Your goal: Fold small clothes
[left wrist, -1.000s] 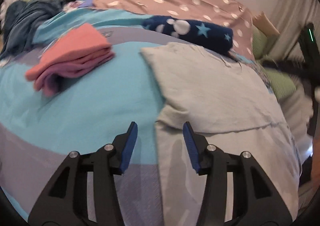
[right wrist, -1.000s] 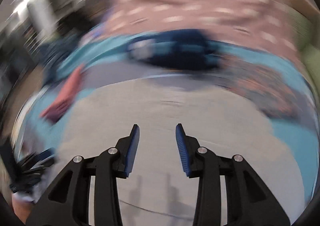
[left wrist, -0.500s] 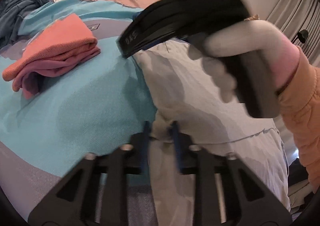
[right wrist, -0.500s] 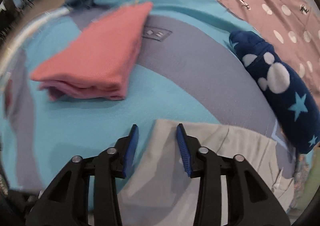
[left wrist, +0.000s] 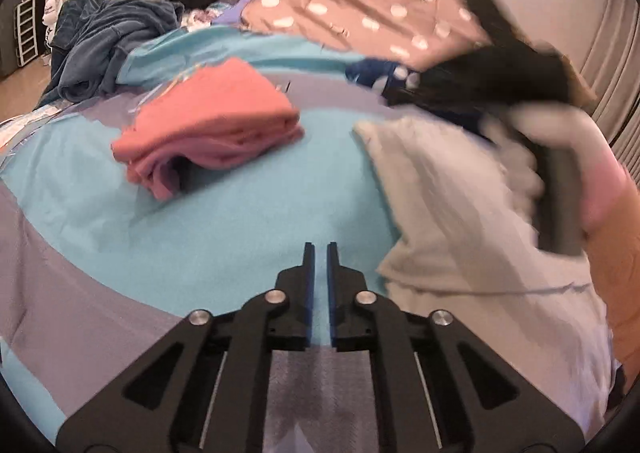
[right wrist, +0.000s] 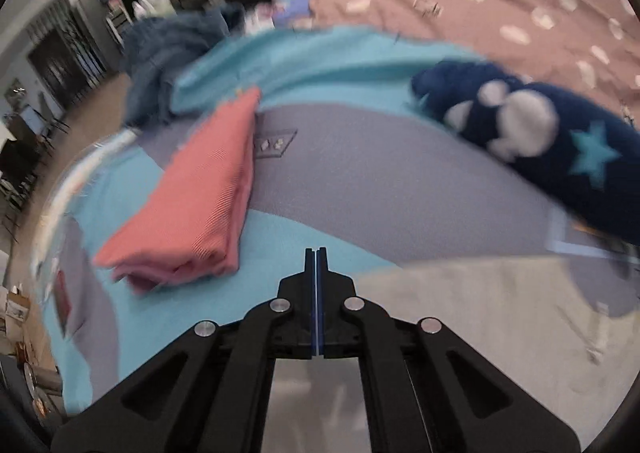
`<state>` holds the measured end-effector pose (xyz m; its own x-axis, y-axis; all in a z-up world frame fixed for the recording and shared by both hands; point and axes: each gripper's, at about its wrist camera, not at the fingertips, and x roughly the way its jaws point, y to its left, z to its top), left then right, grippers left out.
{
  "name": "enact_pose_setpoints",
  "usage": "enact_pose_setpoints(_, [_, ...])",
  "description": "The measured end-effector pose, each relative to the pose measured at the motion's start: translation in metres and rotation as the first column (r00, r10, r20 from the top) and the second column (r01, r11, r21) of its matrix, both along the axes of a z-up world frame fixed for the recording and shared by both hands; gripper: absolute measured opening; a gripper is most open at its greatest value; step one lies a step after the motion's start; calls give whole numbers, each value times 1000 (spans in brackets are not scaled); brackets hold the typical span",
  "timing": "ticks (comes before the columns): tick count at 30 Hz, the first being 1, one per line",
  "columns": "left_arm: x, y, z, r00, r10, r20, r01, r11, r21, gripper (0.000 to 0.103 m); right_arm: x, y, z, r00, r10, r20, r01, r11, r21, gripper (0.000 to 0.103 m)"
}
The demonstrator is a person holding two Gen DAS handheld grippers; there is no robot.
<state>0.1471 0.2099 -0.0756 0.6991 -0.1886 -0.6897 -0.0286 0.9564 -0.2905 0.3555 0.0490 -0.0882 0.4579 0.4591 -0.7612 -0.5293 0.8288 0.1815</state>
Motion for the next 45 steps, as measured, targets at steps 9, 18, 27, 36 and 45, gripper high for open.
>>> enact_pose_setpoints(9, [32,-67,0,975,-218,-50,212,972,-102,23,-118,-200,-26,968,-239,-79,246,965,96,18])
enact_pose_setpoints(18, [38,-97,-7,978,-155,-143,170,980,100,30,-155,-274,-55,916,-384,-117,401,877,265,7])
enact_pose_setpoints(27, [10,-136,24,971,-231,-69,237,967,97,52,-258,-472,-73,637,-733,-239,752,523,401,20])
enact_pose_setpoints(36, [13,-195,7,947,-299,-120,310,947,82,58,-378,-613,-146,199,-833,-517,933,0,360,51])
enact_pose_setpoints(45, [12,-212,8,946,-301,-123,314,944,100,62,-395,-636,-177,0,-738,-675,859,-346,377,56])
